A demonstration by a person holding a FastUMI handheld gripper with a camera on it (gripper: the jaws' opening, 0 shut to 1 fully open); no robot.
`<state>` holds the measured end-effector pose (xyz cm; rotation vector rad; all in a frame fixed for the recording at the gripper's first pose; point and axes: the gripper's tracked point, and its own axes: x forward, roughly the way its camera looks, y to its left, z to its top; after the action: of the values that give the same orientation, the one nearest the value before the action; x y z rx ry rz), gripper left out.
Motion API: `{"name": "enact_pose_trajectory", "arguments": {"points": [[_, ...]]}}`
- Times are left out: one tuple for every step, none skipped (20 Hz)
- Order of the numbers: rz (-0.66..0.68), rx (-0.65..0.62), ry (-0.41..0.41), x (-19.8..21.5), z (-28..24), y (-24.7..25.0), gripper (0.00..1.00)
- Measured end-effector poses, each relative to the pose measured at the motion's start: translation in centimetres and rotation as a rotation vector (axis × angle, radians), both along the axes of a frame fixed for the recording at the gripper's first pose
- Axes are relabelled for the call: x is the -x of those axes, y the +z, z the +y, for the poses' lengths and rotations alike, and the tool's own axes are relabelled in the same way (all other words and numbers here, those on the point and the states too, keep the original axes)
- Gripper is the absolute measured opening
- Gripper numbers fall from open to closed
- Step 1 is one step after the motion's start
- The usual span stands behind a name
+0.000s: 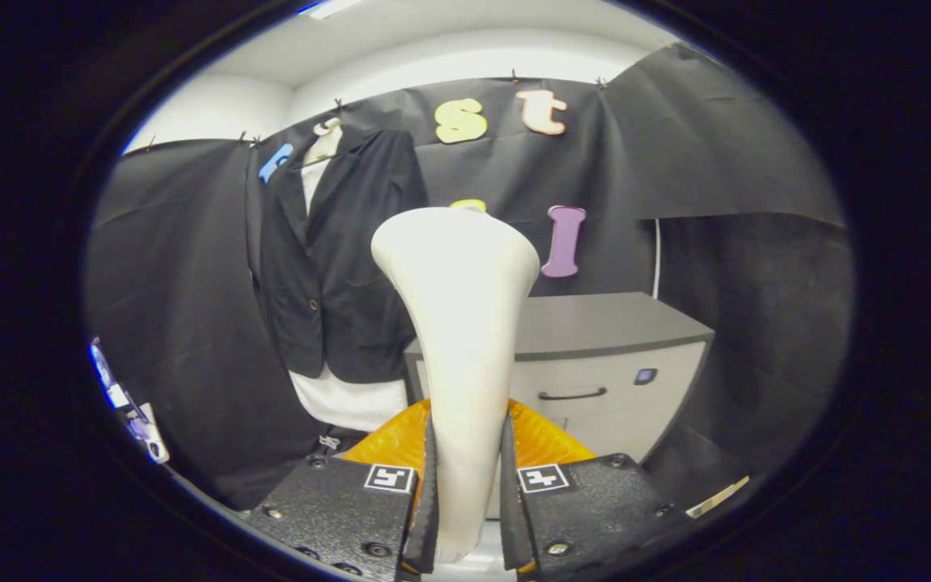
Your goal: Iron the clothes twice with a garment steamer, once on the left side and once on the right side.
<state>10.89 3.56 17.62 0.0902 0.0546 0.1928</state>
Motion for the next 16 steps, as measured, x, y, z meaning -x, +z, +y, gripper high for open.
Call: {"name": "enact_pose_trajectory", "arguments": {"points": [[0.005,-0.012,-0.005,1.0,-1.6,-1.1,0.34],[0.005,-0.015,-0.006,2.0,-3.2,-2.2,0.34],[0.005,-0.014,-0.014,3.0,-4.6,-3.2,0.34],[0.005,-0.026,-0.027,3.8,-6.0,-4.3,0.34],[0.005,-0.033,-0.035,4.7,-7.1,-5.2,0.34],[0.008,-0.035,-0.04,5.7,-8.2,-6.3,0.34],[0.011,-0.037,-0.047,6.5,-9.1,-7.0,0.34],[0.013,-0.034,-0.051,7.0,-9.7,-7.7,0.33],[0.018,-0.041,-0.058,7.3,-10.1,-8.3,0.33],[0.027,-0.042,-0.061,7.8,-10.5,-8.9,0.33],[0.039,-0.039,-0.068,8.2,-10.9,-9.6,0.34],[0.05,-0.042,-0.071,8.5,-11.3,-10.2,0.34],[0.059,-0.045,-0.074,8.7,-11.4,-10.6,0.34],[0.066,-0.044,-0.073,8.8,-11.2,-10.8,0.34],[0.065,-0.041,-0.07,8.7,-11.1,-10.8,0.34],[0.062,-0.032,-0.066,8.7,-11.1,-10.8,0.34]]}}
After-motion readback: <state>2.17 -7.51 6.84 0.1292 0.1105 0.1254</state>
